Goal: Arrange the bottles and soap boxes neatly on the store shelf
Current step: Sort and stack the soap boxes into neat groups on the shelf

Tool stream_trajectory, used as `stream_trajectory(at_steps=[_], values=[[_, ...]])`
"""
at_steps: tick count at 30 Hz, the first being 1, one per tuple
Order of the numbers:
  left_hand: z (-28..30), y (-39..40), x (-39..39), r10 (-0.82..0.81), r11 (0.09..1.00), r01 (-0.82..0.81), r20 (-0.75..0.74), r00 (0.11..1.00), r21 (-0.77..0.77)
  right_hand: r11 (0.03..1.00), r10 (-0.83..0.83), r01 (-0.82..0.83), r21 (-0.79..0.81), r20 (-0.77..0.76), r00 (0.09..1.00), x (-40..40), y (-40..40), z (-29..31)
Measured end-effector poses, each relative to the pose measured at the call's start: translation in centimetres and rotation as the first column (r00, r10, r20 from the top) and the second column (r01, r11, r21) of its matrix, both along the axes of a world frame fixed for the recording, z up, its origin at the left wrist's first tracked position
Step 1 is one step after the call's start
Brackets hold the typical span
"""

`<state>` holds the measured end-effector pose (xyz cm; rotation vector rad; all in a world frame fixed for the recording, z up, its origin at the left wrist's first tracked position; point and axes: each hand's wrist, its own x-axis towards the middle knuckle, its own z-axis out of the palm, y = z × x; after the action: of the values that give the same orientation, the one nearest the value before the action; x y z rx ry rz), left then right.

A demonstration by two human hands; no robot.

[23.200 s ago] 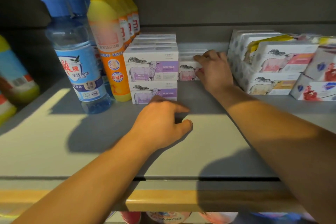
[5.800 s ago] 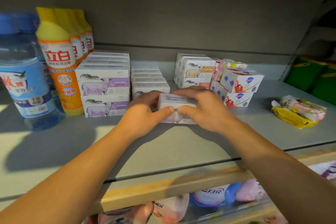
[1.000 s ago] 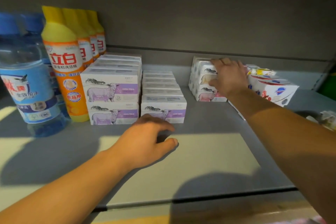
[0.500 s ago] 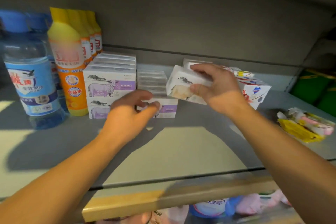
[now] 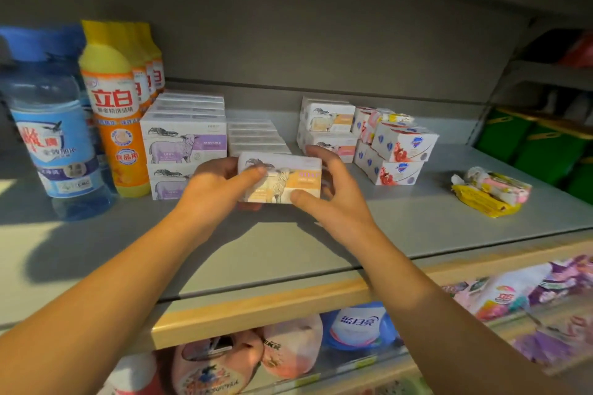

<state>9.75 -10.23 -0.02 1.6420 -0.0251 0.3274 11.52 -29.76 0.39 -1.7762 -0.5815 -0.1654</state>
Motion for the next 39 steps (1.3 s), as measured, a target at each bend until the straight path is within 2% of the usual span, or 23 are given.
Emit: stream_trajectory(at_steps=[2,3,6,9,13,18,24,28,31,33,36,39], values=[[0.2,0.0,0.0,-0.026,0.989,0.014,-0.080,0.996,-0.148,0.987,0.122,-0.101,0.124,-0.171,0.978,0.0,-0.5,-1.1],[0.3,0.1,0.0,-0.048,0.978,0.025,-0.111,0.993,-0.205,0.982,0.153,-0.125,0.141,-0.207,0.966,0.1,-0.6,-1.4],[0.4,0.3,-0.1,-0.130,0.946,0.069,-0.173,0.976,-0.318,0.975,0.193,-0.165,0.149,-0.197,0.961,0.9,-0.8,-2.0],[0.4,0.1,-0.2,-0.182,0.930,0.096,-0.217,0.959,-0.354,0.951,0.238,-0.183,0.250,-0.211,0.948,1.5,-0.9,-2.6],[0.5,0.3,0.0,-0.213,0.905,0.076,-0.291,0.933,-0.418,0.965,0.102,-0.030,0.259,-0.269,0.958,1.6,-0.5,-2.7],[0.5,0.3,0.0,-0.253,0.929,0.140,-0.313,0.915,-0.343,0.979,-0.016,0.087,0.184,-0.357,0.934,1.5,0.0,-1.9],[0.3,0.7,0.0,-0.200,0.955,0.106,-0.334,0.921,-0.278,0.989,-0.120,0.143,0.037,-0.368,0.922,1.4,0.4,-1.7],[0.3,0.8,0.1,-0.212,0.942,0.104,-0.325,0.922,-0.319,0.988,-0.094,0.133,0.081,-0.370,0.924,1.4,0.2,-1.7],[0.2,0.5,0.2,-0.213,0.932,0.112,-0.271,0.939,-0.344,0.959,0.057,0.057,0.279,-0.384,0.922,1.6,-0.2,-2.1],[-0.1,0.2,0.2,-0.160,0.951,0.088,-0.227,0.961,-0.298,0.936,0.129,0.011,0.351,-0.372,0.919,1.8,-0.4,-2.4],[-0.4,-0.1,0.1,-0.074,0.980,0.047,-0.133,0.988,-0.195,0.948,0.098,0.005,0.318,-0.309,0.946,1.9,-0.4,-2.7],[-0.6,0.1,0.2,-0.076,0.995,0.076,0.011,0.997,-0.058,0.973,0.028,0.031,0.230,-0.252,0.967,1.9,-0.3,-3.1]])
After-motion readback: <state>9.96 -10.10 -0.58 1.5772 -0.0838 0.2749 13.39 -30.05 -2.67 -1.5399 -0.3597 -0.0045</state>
